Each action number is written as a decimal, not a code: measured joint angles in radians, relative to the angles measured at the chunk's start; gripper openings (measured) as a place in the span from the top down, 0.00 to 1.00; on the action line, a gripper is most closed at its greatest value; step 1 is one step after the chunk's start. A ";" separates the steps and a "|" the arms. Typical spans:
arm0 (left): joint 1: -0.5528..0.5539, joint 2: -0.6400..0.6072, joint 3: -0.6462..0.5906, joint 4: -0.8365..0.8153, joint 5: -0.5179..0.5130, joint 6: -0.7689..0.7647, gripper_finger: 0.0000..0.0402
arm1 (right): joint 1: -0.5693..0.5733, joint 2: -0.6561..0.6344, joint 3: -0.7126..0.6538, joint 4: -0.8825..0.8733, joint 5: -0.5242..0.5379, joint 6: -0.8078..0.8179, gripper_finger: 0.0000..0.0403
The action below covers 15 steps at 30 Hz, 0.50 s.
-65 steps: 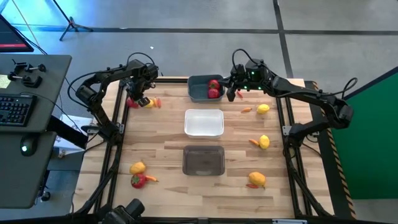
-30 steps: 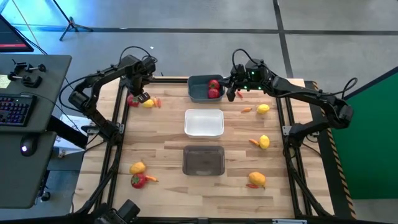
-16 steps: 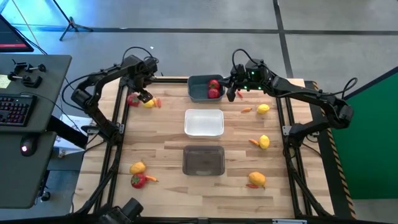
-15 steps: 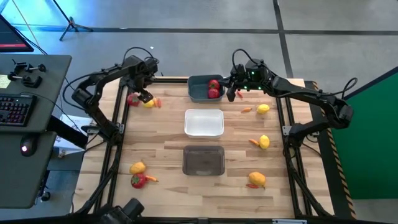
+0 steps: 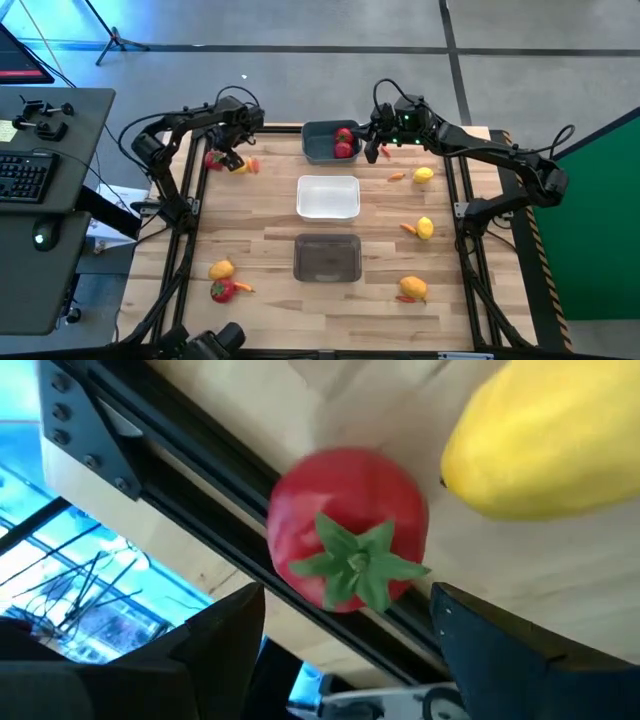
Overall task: Sort produce into baskets
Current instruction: Put the red tomato into the blue bin
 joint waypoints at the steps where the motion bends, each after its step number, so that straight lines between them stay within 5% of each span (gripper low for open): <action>1: -0.004 0.001 0.000 -0.005 0.000 0.000 0.33 | 0.000 0.000 0.000 0.000 0.000 0.000 1.00; 15: -0.017 0.001 0.000 0.022 0.001 0.011 0.42 | 0.000 0.000 0.000 0.000 0.000 0.000 1.00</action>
